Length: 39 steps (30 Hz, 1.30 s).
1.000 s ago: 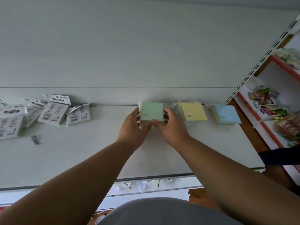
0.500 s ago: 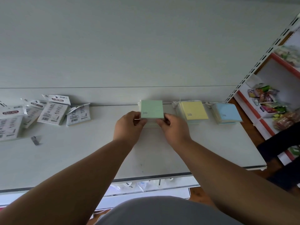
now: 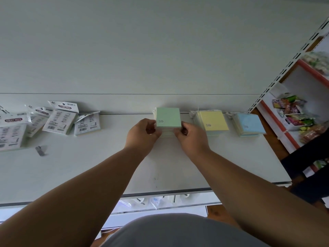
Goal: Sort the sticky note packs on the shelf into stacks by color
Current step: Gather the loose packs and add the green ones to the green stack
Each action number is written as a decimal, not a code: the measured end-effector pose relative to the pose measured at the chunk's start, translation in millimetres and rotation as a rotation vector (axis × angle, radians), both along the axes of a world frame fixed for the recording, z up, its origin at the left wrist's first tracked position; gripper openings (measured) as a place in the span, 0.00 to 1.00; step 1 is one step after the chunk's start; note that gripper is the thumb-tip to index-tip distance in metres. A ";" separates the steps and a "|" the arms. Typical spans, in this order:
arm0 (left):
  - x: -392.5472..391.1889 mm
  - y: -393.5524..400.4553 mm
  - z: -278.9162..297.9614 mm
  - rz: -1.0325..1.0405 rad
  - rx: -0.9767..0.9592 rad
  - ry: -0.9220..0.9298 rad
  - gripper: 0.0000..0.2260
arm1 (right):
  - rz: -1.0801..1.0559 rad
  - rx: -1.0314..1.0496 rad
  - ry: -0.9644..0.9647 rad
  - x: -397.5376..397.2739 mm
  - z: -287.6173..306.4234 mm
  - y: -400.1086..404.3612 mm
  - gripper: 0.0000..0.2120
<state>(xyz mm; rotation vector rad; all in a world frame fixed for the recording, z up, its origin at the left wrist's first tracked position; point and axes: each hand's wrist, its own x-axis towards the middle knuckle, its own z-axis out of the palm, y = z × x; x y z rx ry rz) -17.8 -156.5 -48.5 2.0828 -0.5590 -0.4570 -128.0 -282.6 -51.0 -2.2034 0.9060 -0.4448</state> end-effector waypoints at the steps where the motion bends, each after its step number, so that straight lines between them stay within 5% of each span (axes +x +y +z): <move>1: -0.8 1.0 0.1 0.003 0.004 -0.002 0.15 | -0.016 -0.032 0.016 0.7 0.1 0.1 0.06; 4: -5.1 9.8 0.4 0.015 0.012 -0.040 0.19 | -0.050 -0.122 0.030 -0.6 13.0 6.8 0.07; 9: 0.4 41.0 5.8 -0.049 0.030 -0.154 0.14 | 0.006 -0.269 -0.080 11.4 33.3 39.4 0.25; 20: 99.0 209.2 11.8 -0.092 0.050 -0.243 0.11 | 0.109 -0.227 -0.121 116.1 28.0 202.7 0.21; 28: 146.3 268.9 16.4 -0.105 0.079 -0.179 0.12 | 0.092 -0.193 -0.071 172.4 24.3 267.1 0.16; 34: 161.2 278.6 3.9 -0.091 0.049 -0.055 0.17 | 0.198 -0.220 0.163 198.6 3.5 274.4 0.21; 39: 177.5 271.7 9.0 -0.032 0.051 0.168 0.25 | -0.017 0.060 0.102 235.1 -0.5 279.2 0.14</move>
